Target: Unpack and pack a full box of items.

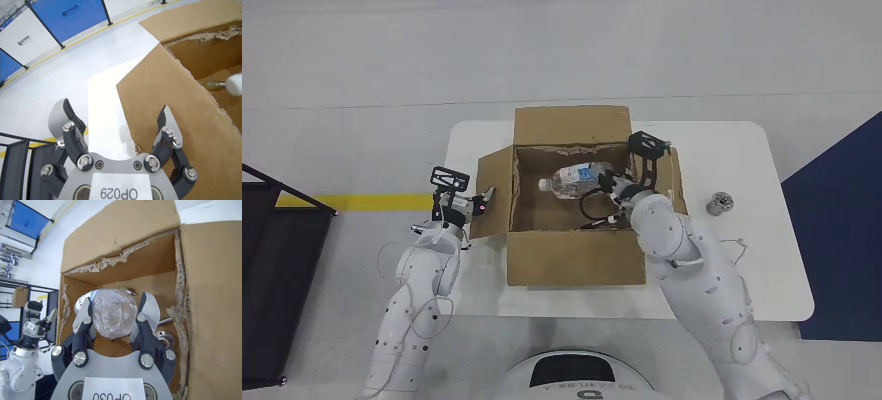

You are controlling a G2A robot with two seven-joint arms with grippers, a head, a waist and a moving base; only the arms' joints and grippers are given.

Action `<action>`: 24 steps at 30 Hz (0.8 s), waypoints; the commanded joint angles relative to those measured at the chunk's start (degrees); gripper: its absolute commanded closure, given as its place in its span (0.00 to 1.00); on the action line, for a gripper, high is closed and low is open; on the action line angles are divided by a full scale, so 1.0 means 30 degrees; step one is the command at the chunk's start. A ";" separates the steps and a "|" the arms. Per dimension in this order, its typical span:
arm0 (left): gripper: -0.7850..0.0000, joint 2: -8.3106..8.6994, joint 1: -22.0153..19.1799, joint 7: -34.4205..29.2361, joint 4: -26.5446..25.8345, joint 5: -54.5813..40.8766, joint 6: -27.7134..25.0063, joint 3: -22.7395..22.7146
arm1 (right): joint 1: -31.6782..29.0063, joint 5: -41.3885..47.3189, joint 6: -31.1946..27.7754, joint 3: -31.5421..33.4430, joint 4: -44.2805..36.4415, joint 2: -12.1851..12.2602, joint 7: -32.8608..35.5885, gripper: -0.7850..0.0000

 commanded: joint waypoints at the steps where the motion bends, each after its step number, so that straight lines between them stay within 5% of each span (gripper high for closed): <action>1: 0.00 0.0000 0.0000 0.0000 0.0000 0.0000 0.0000 0.0000 | -0.1010 0.1760 -0.0378 0.1578 -0.1133 0.0033 -0.1244 1.00; 13: 0.00 0.0000 0.0000 0.0000 0.0000 0.0000 0.0000 0.0000 | -0.8020 1.4471 -0.4650 1.2470 -0.2287 -0.0165 -0.6800 1.00; 20: 0.00 0.0000 0.0000 0.0000 0.0000 0.0000 0.0000 0.0000 | -1.0300 1.8926 -0.6301 1.5103 0.0174 -0.0431 -0.8031 1.00; 24: 0.00 0.0000 0.0000 0.0000 0.0000 0.0000 0.0000 0.0000 | -1.0206 2.0605 -0.5622 1.5647 0.2039 -0.0529 -0.8867 1.00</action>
